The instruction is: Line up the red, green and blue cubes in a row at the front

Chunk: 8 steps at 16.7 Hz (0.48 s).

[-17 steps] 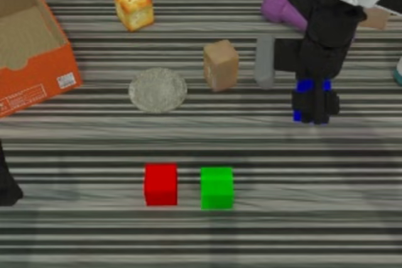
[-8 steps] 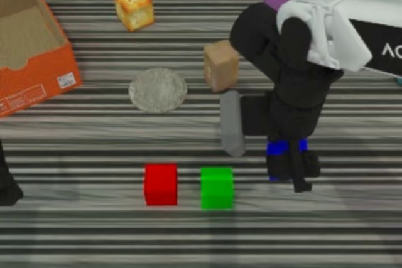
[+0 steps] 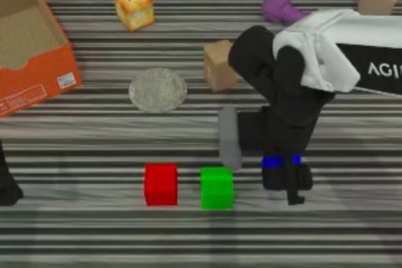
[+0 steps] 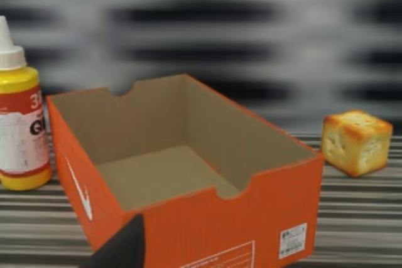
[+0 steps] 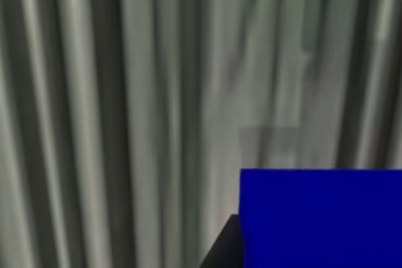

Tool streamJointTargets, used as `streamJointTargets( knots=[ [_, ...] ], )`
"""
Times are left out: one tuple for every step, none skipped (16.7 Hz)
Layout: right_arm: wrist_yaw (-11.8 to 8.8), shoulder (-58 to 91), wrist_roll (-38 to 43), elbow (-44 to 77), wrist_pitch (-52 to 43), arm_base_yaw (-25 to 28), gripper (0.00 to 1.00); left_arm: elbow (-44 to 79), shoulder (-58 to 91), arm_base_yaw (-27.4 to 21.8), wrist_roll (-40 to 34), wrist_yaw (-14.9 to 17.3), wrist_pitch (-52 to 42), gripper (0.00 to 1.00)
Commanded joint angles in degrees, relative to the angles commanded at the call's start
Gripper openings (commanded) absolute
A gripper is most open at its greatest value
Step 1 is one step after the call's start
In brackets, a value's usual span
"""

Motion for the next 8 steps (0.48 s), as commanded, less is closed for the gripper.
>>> streamJointTargets(
  knots=[
    [0.00,0.64,0.03,-1.46,2.16,-0.05,0.00,0.00,0.00,0.00,0.00,0.00,0.00,1.00],
    [0.01,1.23,0.05,-2.78,4.08,-0.07,0.00,0.00,0.00,0.00,0.00,0.00,0.00,1.00],
    [0.02,1.72,0.03,-3.86,5.55,-0.06,0.00,0.00,0.00,0.00,0.00,0.00,0.00,1.00],
    [0.04,2.03,0.00,-4.59,6.45,-0.04,0.00,0.00,0.00,0.00,0.00,0.00,0.00,1.00],
    [0.04,2.14,-0.01,-4.82,6.72,-0.02,0.00,0.00,0.00,0.00,0.00,0.00,0.00,1.00],
    [0.04,2.14,-0.01,-4.82,6.72,-0.02,0.00,0.00,0.00,0.00,0.00,0.00,0.00,1.00],
    [0.04,2.14,-0.01,-4.82,6.72,-0.02,0.00,0.00,0.00,0.00,0.00,0.00,0.00,1.00],
    [0.04,2.14,-0.01,-4.82,6.72,-0.02,0.00,0.00,0.00,0.00,0.00,0.00,0.00,1.00]
  ],
)
